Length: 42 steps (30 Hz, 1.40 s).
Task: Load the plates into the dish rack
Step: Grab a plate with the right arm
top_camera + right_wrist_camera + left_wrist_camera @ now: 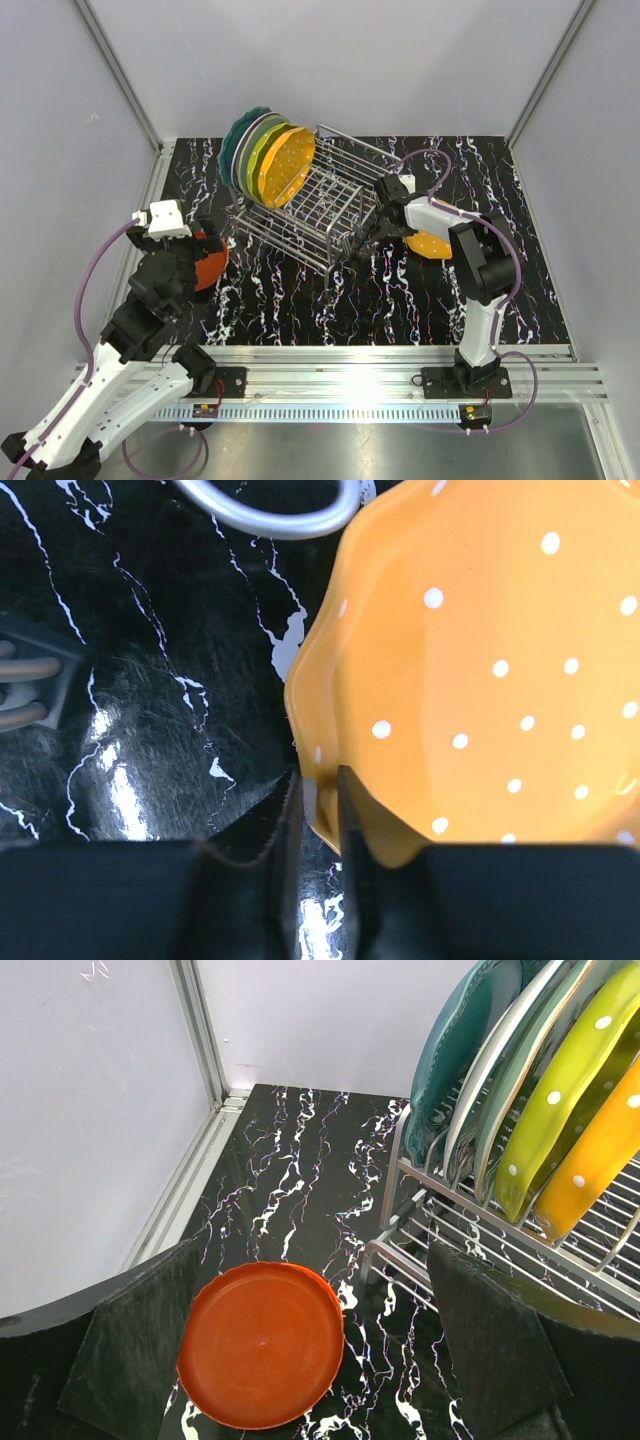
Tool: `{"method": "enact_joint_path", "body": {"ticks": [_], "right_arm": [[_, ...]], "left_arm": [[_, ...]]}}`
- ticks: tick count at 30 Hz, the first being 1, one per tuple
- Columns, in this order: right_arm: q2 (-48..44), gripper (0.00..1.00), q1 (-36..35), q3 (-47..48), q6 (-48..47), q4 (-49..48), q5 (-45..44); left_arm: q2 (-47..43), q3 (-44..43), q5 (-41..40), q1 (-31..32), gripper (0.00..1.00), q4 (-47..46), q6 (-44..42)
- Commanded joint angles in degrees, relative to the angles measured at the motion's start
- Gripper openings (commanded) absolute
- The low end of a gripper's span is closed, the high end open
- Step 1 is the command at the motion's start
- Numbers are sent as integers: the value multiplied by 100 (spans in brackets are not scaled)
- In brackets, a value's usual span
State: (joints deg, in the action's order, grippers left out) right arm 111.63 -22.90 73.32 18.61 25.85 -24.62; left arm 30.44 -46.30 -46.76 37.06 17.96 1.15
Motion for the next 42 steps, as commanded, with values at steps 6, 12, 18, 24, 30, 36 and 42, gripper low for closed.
{"method": "enact_joint_path", "body": {"ticks": [6,12,18,24,30,36,42], "right_arm": [[18,9,-198,16,266,333,-280],[-746,0,-207,-265,459,378,211],[-1749,0,-207,-713,828,386,932],[-2856,0,-207,-1258,1302,421,1564],[-4034,0,-241,-1996,1874,281,1969],[-5019,0,-470,-2611,2672,44,2189],[-5626,0,-655,-2823,3236,-167,2137]], "left_arm": [[-3,-72,-140,-14,99,-178,96],[-64,-46,-210,-14,99,-161,158],[-82,-273,88,-6,99,259,622],[-213,-582,1887,-6,99,1200,1738],[-82,41,4138,-6,97,992,2934],[120,710,4089,801,96,490,3515],[761,474,2595,2594,97,367,3603]]}}
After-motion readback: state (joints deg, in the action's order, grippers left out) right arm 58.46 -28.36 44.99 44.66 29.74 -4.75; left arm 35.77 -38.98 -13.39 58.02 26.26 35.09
